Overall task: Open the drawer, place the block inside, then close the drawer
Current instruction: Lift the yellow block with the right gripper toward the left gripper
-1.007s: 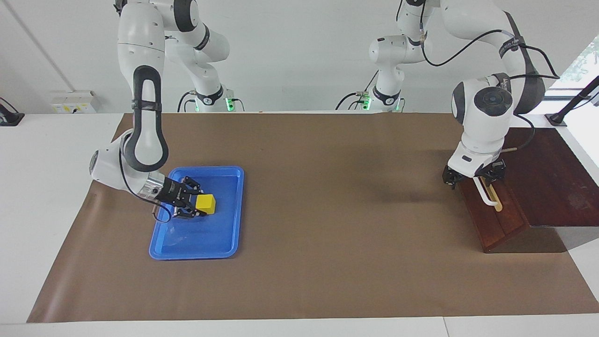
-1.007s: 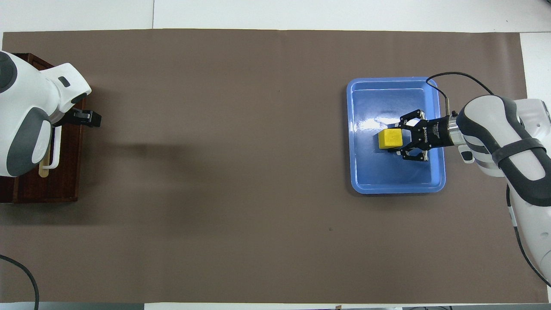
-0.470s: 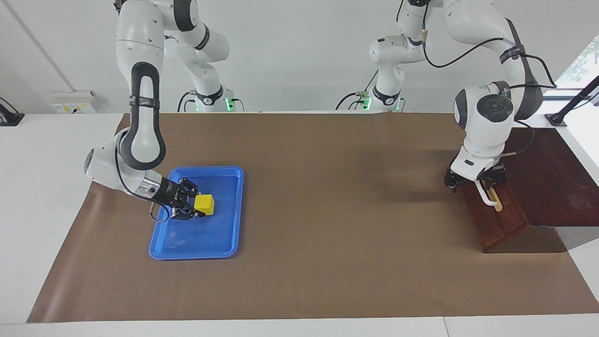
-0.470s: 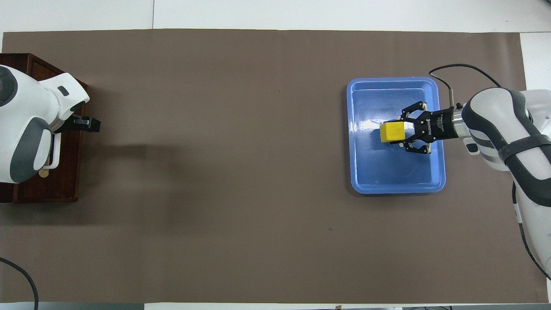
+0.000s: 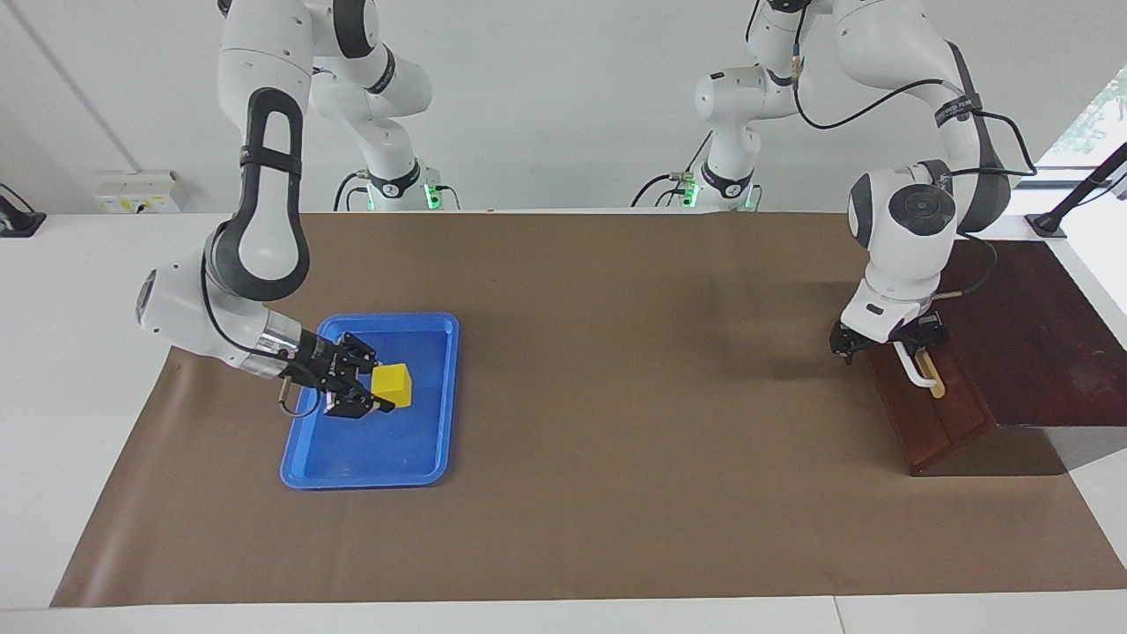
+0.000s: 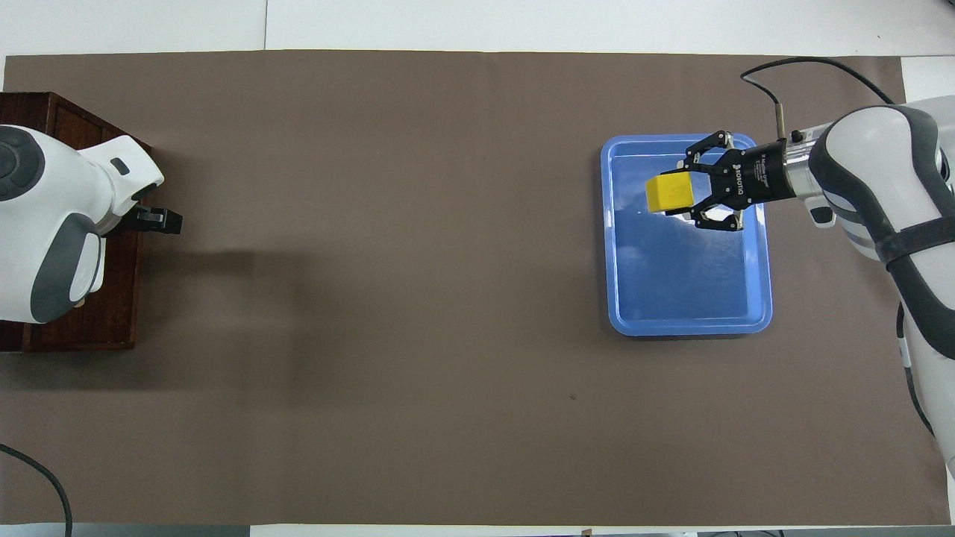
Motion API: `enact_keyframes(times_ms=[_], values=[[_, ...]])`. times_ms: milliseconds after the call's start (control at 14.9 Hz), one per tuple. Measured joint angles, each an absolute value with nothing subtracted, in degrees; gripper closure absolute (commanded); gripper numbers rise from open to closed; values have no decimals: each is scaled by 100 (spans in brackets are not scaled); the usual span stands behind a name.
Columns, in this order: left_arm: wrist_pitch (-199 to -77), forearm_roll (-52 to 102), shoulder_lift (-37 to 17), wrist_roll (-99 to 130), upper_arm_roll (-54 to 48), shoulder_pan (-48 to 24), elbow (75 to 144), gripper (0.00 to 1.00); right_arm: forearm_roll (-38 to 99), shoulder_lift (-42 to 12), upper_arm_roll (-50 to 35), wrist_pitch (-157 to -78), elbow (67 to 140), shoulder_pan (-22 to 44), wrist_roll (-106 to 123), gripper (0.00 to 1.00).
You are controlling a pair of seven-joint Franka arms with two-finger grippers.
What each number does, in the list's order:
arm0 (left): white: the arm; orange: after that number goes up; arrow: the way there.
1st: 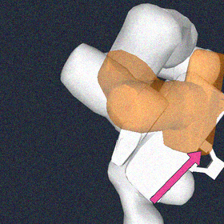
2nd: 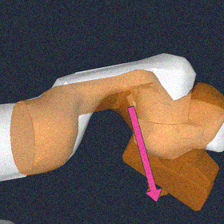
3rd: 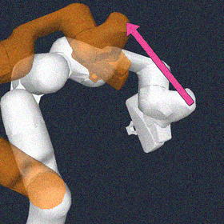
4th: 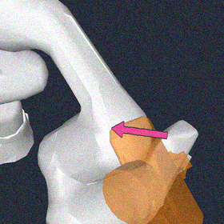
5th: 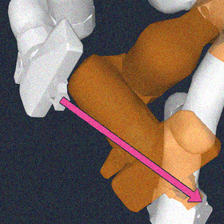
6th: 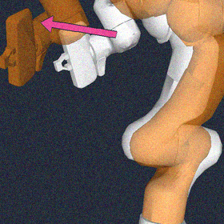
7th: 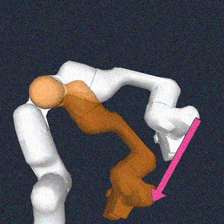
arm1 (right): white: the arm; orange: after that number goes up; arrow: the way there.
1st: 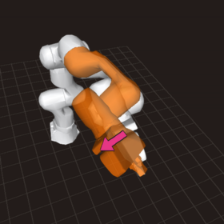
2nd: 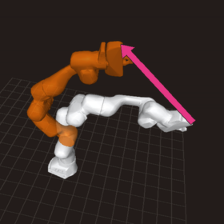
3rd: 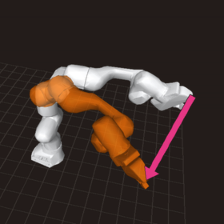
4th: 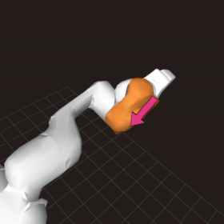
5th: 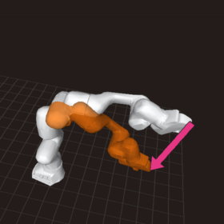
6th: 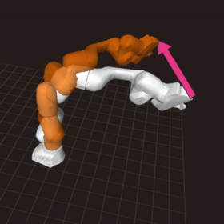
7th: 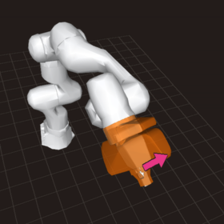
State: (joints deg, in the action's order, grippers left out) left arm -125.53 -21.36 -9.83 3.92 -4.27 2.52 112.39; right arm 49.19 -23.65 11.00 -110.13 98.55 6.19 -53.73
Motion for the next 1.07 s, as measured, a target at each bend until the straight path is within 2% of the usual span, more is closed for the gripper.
enact_keyframes(times_ms=[604,1074], values=[[-12566,-1852,-992,1538,-495,-527,11148,0,4981,-2290,759,-11013,9364,1177,-6262,100],[-12417,-1661,-1001,2177,-486,-928,11054,0,5070,-2267,732,-11608,9224,2153,-7606,100]])
